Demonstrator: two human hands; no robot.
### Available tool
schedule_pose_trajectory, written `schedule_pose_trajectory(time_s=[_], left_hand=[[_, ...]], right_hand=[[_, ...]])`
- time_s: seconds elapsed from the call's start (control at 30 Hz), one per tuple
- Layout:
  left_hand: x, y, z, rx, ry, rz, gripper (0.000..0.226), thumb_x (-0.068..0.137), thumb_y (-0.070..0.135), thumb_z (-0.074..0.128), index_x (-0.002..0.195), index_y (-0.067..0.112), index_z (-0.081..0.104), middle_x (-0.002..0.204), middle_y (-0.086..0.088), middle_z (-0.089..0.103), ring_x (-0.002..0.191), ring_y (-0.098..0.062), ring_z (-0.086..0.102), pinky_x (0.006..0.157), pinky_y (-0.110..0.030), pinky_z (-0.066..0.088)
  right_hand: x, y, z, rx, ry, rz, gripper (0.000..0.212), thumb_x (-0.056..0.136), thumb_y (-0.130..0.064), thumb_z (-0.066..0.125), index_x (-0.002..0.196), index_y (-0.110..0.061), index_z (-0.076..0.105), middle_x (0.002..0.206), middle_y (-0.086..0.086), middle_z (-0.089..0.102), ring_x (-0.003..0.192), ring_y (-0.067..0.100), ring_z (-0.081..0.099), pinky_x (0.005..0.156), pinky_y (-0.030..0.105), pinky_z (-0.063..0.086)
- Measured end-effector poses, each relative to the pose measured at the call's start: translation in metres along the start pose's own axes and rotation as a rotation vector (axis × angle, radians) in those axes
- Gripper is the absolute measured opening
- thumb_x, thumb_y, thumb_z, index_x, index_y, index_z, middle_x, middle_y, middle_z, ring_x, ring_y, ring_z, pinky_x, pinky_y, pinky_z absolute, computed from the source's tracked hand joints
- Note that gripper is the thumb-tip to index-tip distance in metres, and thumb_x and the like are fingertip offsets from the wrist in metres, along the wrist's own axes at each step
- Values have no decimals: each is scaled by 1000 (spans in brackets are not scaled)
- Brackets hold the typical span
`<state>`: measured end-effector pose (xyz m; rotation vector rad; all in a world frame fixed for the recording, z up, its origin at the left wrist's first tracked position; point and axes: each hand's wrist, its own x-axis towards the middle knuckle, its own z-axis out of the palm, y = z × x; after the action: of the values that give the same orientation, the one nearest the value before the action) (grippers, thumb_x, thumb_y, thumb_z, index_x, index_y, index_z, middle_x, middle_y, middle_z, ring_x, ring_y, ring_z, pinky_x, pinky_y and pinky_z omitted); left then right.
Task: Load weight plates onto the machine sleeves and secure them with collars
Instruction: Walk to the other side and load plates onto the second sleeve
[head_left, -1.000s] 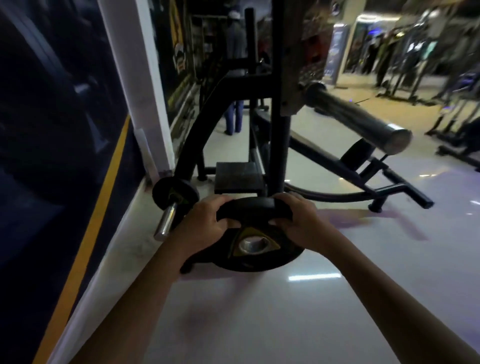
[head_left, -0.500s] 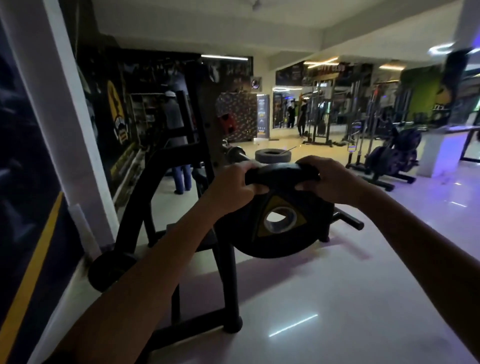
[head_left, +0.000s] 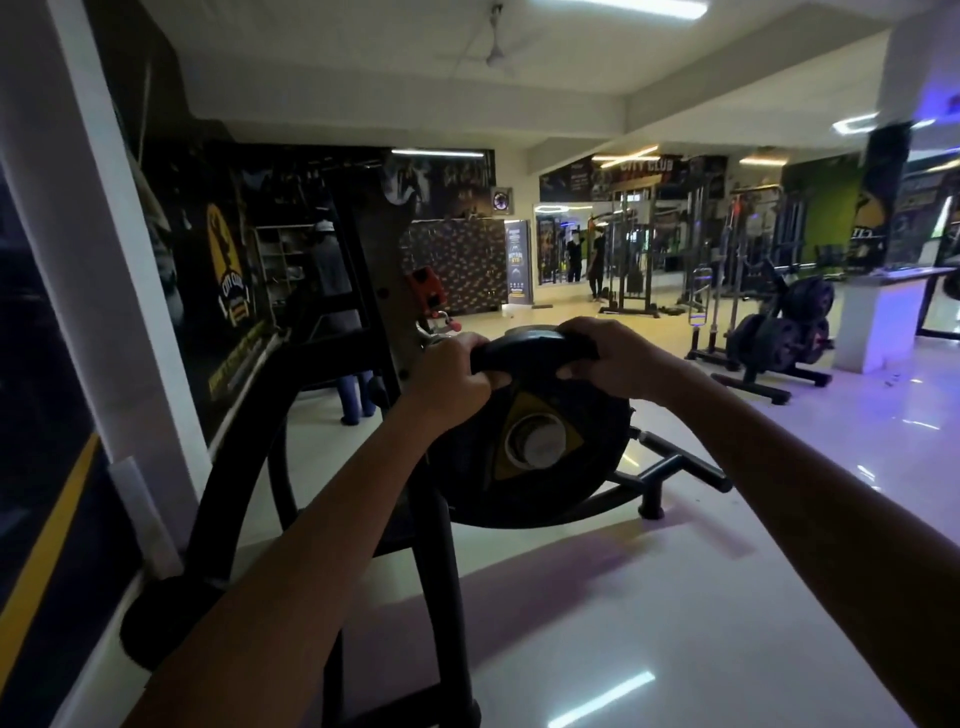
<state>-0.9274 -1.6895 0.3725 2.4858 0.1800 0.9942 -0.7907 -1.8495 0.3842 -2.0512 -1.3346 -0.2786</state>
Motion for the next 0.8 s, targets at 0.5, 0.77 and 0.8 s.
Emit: schedule_pose_trajectory(time_s=[0.5, 0.77, 0.8], left_hand=[[84, -145, 73, 915, 454, 304, 53, 99, 37, 23, 142, 7, 23, 148, -12, 32, 136, -28, 28, 110, -49, 18], [163, -238, 91, 969, 513, 267, 55, 98, 38, 23, 144, 9, 15, 150, -9, 24, 138, -25, 21, 112, -45, 13], [171, -246, 92, 968, 513, 263, 55, 98, 38, 23, 144, 9, 15, 150, -9, 23, 138, -25, 21, 112, -45, 14]], right_hand=[[120, 85, 130, -257, 438, -276, 62, 94, -34, 38, 144, -10, 10, 153, 10, 10, 141, 16, -1, 115, 34, 3], [230, 131, 187, -452, 469, -331, 59, 96, -35, 30, 143, -7, 7, 150, 11, 9, 140, 22, 5, 113, 45, 11], [241, 136, 192, -462, 468, -335, 59, 95, -34, 30, 143, -6, 8, 150, 11, 9, 140, 23, 6, 113, 44, 11]])
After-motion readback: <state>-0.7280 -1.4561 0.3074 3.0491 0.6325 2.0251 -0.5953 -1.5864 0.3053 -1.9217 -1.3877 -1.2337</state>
